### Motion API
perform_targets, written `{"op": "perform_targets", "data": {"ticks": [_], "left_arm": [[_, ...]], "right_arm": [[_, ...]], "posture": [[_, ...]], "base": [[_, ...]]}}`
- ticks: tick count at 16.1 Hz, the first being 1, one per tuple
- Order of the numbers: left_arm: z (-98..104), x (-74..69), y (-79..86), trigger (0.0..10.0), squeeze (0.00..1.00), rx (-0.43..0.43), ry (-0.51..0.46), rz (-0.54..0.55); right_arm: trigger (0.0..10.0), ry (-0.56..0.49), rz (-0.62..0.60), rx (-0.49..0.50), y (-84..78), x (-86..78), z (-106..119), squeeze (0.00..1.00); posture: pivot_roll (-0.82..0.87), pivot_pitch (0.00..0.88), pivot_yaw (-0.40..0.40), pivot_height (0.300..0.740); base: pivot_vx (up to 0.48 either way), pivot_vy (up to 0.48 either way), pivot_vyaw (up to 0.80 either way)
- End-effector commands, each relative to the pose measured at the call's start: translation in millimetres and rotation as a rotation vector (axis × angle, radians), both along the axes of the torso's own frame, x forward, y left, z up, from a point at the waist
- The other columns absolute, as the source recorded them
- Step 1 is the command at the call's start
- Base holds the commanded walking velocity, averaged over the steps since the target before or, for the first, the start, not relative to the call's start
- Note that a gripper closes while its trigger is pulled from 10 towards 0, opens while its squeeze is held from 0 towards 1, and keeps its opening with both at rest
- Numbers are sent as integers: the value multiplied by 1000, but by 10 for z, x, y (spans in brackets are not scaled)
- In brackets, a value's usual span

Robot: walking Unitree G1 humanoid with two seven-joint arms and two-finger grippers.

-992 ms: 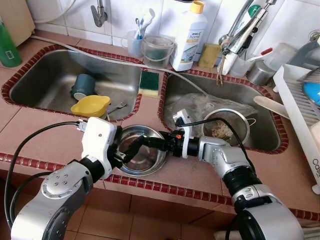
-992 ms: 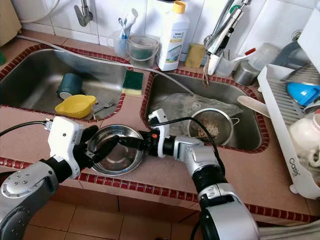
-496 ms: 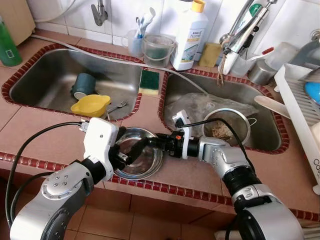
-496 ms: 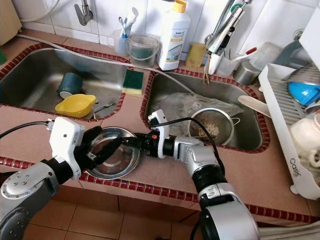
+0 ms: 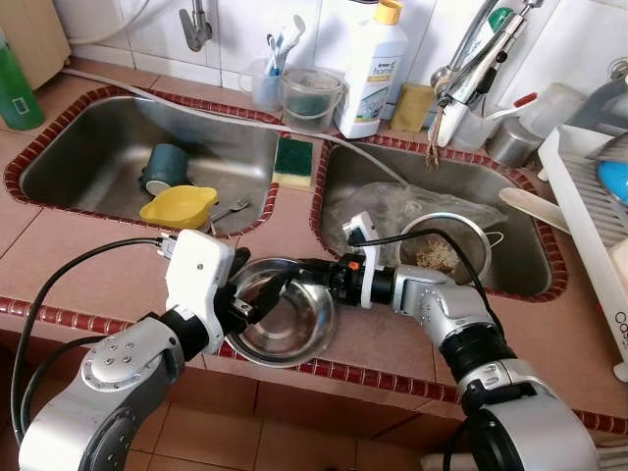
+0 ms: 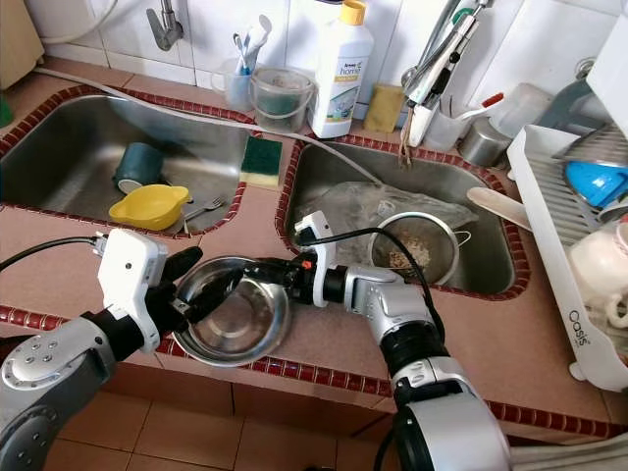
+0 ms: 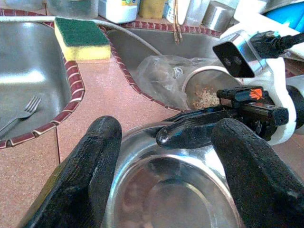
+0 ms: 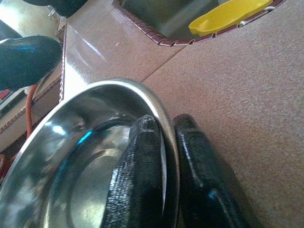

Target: Kitchen organization

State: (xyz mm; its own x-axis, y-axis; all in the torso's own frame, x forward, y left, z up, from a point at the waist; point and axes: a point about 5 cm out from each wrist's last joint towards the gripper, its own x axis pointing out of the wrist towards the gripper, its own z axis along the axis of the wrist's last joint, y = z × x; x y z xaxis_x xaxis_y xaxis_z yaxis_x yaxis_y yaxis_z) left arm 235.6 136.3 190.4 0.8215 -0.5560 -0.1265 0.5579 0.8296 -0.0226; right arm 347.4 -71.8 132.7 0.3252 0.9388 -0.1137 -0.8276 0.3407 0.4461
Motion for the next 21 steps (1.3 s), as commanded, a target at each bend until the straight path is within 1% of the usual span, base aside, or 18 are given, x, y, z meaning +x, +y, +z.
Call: {"op": "perform_targets", "data": {"ticks": [1,6,8,9,10,11,12,14,15,17,18,19,20,21], "left_arm": [[29,0,-26,10000,0,-13,-9,-18],[87,83,-10,10000,0,-51,-35,7],[126,138,3,10000,0,-84,-49,31],[154,193,22,10000,0,-99,-63,59],[171,297,61,10000,0,-107,-78,118],[171,344,79,10000,0,-87,-97,145],[162,364,78,10000,0,-79,-98,153],[151,438,37,10000,0,-70,-102,149],[156,452,25,10000,0,-71,-106,145],[163,566,-15,10000,0,-61,-127,157],[163,625,-20,10000,0,-54,-137,174],[182,669,-26,10000,0,-53,-150,188],[194,690,-32,10000,0,-57,-158,189],[214,713,-46,10000,0,-65,-167,187]], "right_arm": [[0,19,-34,-17,-78,19,-34,0],[0,0,-97,6,-155,76,21,0],[0,-9,-124,9,-190,95,34,0],[0,-26,-166,19,-236,123,61,0],[0,-70,-269,74,-325,194,167,0],[0,-93,-355,134,-390,252,263,0],[0,-95,-392,167,-425,278,312,0],[0,-153,-476,289,-551,320,534,0],[0,-163,-489,309,-567,322,571,0],[0,-266,-605,376,-675,304,775,0],[0,-314,-660,368,-722,276,805,0],[0,-359,-709,328,-751,242,797,0],[0,-380,-729,314,-757,214,787,0],[5333,-405,-777,281,-774,180,755,0]], "posture": [[3,156,-127,740],[-6,134,-115,740],[-13,119,-109,740],[-17,103,-104,740],[-23,82,-96,740],[-28,69,-90,740],[-30,66,-88,740],[-51,40,-68,740],[-53,38,-66,740],[-73,26,-47,740],[-80,21,-37,740],[-85,19,-31,740],[-92,16,-20,740],[-100,14,-13,740]], "base": [[0,0,0],[0,0,0],[0,0,0],[0,0,0],[0,0,0],[0,0,0],[0,0,0],[0,0,0],[0,0,0],[0,0,0],[0,0,0],[0,0,0],[0,0,0],[0,0,0]]}}
